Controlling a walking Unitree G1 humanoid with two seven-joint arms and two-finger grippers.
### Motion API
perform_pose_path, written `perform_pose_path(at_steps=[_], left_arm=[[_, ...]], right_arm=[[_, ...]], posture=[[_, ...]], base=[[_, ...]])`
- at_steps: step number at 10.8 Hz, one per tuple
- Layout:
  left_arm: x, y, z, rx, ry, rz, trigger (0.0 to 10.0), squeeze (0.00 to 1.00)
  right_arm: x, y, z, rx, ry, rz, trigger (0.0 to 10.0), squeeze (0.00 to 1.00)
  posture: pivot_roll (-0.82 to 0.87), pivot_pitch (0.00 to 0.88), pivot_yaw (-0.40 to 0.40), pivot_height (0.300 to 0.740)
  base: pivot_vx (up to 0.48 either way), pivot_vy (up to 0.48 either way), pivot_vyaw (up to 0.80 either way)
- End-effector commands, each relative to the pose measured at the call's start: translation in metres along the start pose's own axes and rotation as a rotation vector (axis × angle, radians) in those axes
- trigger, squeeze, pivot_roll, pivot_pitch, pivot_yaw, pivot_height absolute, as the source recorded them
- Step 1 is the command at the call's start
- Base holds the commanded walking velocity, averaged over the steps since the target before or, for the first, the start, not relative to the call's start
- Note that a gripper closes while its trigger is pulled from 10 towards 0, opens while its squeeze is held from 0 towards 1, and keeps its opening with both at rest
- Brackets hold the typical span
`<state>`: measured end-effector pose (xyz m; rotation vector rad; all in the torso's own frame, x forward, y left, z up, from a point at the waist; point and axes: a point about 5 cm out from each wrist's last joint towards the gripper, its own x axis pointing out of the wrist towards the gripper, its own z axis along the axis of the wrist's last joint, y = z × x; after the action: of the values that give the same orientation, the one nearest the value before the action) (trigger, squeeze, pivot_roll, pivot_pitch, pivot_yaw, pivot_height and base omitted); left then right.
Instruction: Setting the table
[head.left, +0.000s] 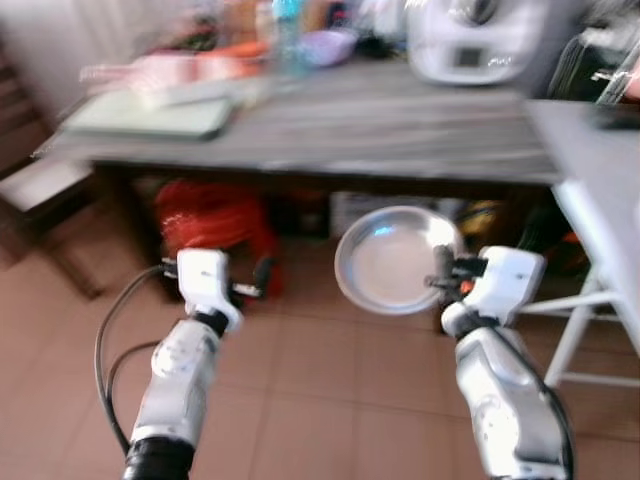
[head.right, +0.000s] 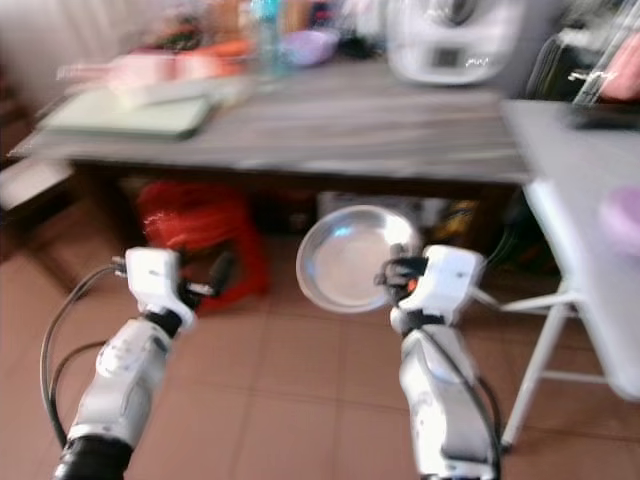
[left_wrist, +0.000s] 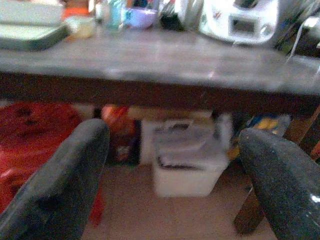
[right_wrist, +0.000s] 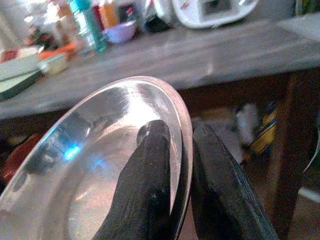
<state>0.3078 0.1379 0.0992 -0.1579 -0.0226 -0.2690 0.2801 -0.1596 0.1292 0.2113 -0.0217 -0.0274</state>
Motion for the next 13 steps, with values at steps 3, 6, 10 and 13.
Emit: perform_pose_path(at_steps=[3,6,10,13], left_arm=[[-0.001,-0.004,-0.001,-0.001,0.002,-0.014,10.0,0.0],[0.001,-0.008,-0.002,-0.003,0.005,-0.029,10.0,0.0],[0.001,-0.011,-0.001,0.004,-0.001,-0.055,10.0,0.0],[0.001,-0.017,0.0,-0.011,0.004,-0.105,10.0,0.0]], right_arm=[[0.002,0.001,0.004,-0.001,-0.023,-0.003,10.0,0.0],[-0.001,0.002,0.0,0.002,-0.022,-0.008,10.0,0.0],[-0.001,0.001,-0.001,0.002,-0.022,-0.015,10.0,0.0],[0.002,-0.003,0.0,0.017,-0.028,-0.05,10.0,0.0]], posture=[[-0.05,0.019,0.029,0.74],[-0.05,0.016,0.029,0.74],[-0.05,0.017,0.029,0.74],[-0.05,0.017,0.033,0.74]], base=[[0.48,0.0,0.29],[0.48,0.0,0.0],[0.48,0.0,0.0],[0.48,0.0,0.0]])
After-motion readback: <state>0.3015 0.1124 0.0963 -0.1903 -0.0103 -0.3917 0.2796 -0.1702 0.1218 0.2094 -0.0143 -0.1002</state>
